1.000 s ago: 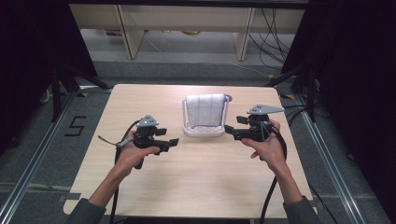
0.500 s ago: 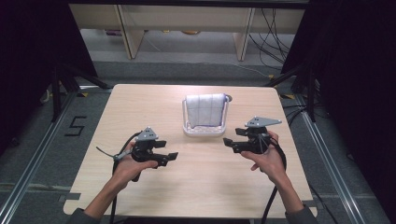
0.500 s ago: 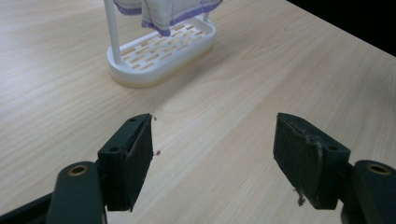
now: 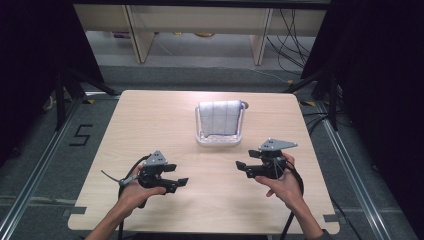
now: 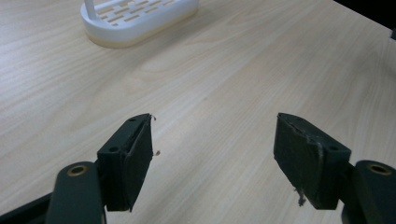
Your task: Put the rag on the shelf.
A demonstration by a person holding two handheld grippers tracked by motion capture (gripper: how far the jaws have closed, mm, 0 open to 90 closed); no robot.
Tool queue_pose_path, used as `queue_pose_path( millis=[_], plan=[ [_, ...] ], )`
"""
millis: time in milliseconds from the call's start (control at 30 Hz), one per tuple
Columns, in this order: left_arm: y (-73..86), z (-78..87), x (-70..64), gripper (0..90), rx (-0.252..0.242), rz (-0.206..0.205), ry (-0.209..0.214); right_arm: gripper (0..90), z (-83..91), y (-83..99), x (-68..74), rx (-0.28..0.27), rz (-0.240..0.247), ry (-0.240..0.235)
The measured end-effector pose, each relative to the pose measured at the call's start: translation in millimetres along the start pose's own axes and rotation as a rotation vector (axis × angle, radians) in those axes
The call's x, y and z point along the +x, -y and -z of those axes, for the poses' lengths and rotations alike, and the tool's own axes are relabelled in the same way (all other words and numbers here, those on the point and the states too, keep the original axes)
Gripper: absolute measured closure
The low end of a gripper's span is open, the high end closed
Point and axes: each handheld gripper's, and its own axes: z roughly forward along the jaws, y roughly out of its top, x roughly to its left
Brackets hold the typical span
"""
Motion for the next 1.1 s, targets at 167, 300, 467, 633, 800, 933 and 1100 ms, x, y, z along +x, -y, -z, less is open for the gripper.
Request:
queue_pose_path(
  millis=[167, 300, 467, 633, 800, 933, 1100],
  plan=[
    [10.5, 1.5, -2.1, 27.5, 0.005, -0.012, 0.004, 29.7, -1.1, 14.4, 9.1, 0.013, 0.009, -0.007],
    [19.6, 2.8, -5.0, 27.4, 0.017, -0.003, 0.005, 29.2, -0.2, 27.0, 15.1, 0.027, -0.015, -0.032],
    [27.1, 4.6, -9.7, 27.4, 0.035, -0.024, -0.008, 28.0, 1.5, 39.7, 19.8, 0.045, 0.001, -0.037],
    [33.3, 5.7, -15.2, 27.3, 0.041, -0.046, -0.013, 26.5, 0.1, 50.8, 23.3, 0.068, 0.009, -0.064],
    [41.2, 7.1, -20.8, 27.2, 0.06, -0.065, -0.014, 25.1, -1.6, 61.6, 26.5, 0.115, 0.014, -0.048],
    [48.0, 7.5, -25.0, 26.5, 0.065, -0.071, -0.008, 22.9, -3.7, 70.2, 30.3, 0.156, 0.032, -0.039],
    [57.0, 6.8, -31.8, 26.0, 0.069, -0.086, -0.021, 21.5, -5.1, 80.2, 34.2, 0.194, 0.044, -0.046]
  ],
)
